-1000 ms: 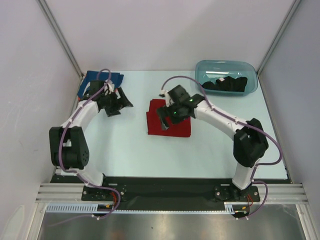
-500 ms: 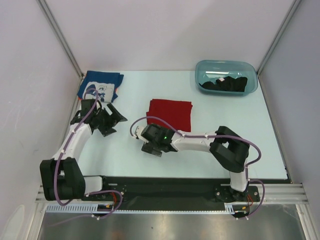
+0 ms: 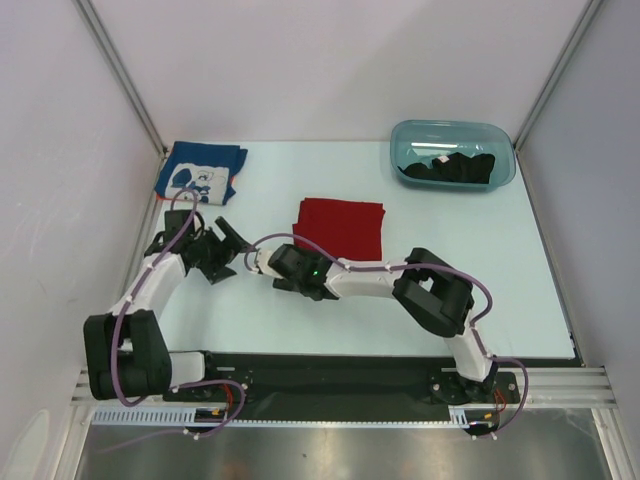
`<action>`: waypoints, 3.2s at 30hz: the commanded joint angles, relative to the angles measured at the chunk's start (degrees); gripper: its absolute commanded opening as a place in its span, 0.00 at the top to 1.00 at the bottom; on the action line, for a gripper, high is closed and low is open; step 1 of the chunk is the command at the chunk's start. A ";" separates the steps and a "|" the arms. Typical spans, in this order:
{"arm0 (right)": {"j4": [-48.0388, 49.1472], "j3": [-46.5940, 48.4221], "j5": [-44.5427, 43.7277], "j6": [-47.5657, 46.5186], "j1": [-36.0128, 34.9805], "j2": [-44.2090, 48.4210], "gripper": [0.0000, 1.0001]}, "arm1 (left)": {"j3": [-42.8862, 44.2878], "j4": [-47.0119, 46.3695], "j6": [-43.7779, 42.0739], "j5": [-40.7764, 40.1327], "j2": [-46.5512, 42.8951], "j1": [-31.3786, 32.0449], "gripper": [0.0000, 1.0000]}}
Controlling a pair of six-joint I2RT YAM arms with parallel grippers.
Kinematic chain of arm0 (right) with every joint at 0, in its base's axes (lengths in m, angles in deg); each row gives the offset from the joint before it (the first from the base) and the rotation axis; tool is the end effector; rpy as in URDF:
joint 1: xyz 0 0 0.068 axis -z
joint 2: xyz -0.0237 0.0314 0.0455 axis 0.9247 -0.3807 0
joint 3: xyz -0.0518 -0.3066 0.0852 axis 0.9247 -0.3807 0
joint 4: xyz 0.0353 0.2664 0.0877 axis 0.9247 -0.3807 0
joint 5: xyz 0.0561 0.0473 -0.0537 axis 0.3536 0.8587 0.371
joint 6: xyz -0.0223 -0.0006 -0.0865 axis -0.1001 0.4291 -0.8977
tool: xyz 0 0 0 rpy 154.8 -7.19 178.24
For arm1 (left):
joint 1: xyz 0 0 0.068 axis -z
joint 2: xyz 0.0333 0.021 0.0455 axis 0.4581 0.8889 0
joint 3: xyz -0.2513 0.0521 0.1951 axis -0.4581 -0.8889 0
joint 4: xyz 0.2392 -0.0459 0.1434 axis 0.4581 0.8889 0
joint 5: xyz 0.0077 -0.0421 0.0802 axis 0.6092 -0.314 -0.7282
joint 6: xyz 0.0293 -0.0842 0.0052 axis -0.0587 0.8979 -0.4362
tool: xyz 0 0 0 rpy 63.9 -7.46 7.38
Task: Fold and stack the t-shirts
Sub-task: Neatly place the folded tshirt to the corner
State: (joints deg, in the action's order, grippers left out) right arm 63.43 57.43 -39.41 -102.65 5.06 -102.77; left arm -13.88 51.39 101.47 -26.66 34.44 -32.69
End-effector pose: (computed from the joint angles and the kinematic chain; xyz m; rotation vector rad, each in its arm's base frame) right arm 0.2640 0.4365 0.1549 -1.5508 1.7740 -0.2423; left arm 0.2718 -0.0065 0.2127 -0.8334 2.4691 -0.7521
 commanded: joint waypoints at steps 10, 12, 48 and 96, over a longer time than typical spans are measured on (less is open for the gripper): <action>-14.67 9.61 6.47 2.07 3.85 -1.41 0.98 | 4.51 -14.72 7.51 12.92 19.02 0.41 0.00; -16.43 10.31 7.26 2.34 4.73 0.08 1.00 | 6.71 -14.20 8.48 14.15 22.20 1.73 0.00; -15.38 6.27 15.26 7.61 10.18 12.04 1.00 | 23.76 -28.35 32.92 12.58 49.02 20.72 0.05; -34.10 -19.57 30.81 38.12 25.46 53.71 0.00 | 78.26 16.39 -32.03 -43.58 47.44 20.90 1.00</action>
State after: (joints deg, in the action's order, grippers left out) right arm 28.05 36.45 -11.00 -62.81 26.48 -47.43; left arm 60.08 66.85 73.91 -61.59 82.81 -11.10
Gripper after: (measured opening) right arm 0.995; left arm 0.113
